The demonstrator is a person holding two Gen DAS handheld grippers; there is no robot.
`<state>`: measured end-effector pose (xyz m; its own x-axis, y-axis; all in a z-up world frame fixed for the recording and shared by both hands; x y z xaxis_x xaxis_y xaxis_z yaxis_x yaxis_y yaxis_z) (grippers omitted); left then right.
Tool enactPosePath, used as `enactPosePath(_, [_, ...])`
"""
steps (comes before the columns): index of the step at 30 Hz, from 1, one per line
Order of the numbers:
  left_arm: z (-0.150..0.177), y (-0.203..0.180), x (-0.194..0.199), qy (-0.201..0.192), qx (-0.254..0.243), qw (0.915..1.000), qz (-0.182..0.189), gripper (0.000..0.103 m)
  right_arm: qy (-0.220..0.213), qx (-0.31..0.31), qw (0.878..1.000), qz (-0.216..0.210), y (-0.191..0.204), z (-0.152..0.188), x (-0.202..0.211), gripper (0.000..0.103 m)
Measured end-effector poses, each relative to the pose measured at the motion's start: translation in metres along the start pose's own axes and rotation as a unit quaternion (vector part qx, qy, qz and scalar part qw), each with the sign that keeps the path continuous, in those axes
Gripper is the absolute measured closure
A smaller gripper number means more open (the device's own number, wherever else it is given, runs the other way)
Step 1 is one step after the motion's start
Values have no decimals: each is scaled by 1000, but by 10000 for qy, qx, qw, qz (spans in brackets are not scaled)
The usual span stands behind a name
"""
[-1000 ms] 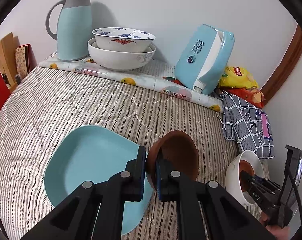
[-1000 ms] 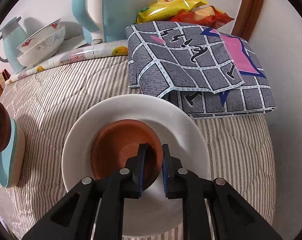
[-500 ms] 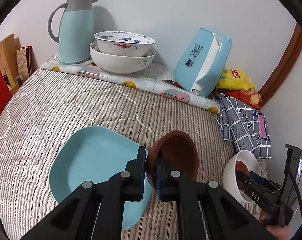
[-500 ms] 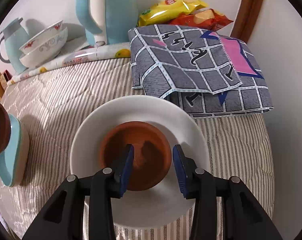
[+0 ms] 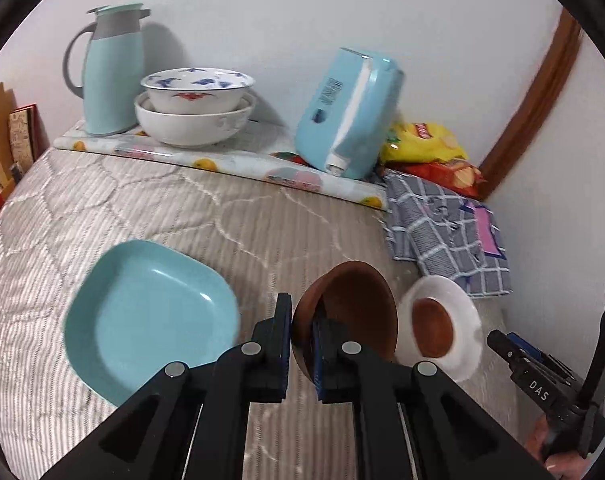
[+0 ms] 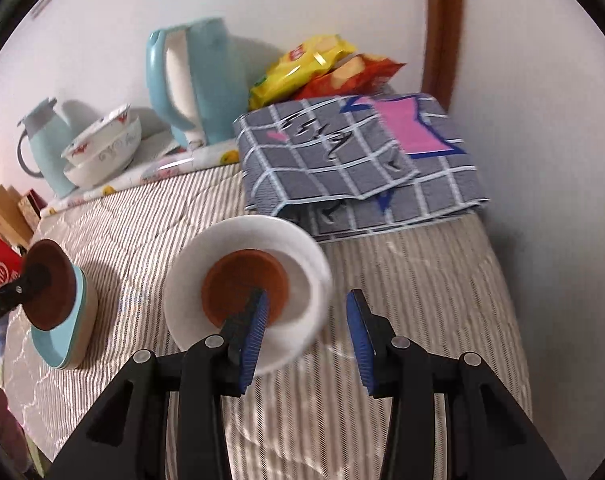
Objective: Organize plates and bowls
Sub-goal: 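Carry the brown clay bowl with the left tool over the white bowl, then lower the brown clay bowl into the white bowl and open the left tool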
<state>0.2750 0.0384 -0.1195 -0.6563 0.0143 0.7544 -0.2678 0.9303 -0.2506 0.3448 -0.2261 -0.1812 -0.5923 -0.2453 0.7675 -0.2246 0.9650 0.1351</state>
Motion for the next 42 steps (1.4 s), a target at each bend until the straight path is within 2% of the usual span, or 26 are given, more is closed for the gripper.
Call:
enactPosePath(11, [13,-52,-1,167,-308,9987,364,94,-211,-387,9989,174,-54,14,32,62])
enactPosePath(24, [18,-94,-23,351,-558,9965,511,94,-255,-840,9954,381,-106,27,44,62])
enactPosePath(42, [26,-120,-77,672,-731,9941,437,94,-153,-1039,9937,387,-128,29,23,62])
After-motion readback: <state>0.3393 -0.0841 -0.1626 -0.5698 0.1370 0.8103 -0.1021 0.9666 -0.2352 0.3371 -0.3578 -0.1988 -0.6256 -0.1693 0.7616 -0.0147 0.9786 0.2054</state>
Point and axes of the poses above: each gripper's, at about its wrist camera, not at the fingertips, and x roughly against the way its jaws point, y to its left, z to its underside, the point moved 8 cm from there along -x, roughly the way its jaws point, and after that the axes turned 1 degree about -x, right-handed, at the moved point
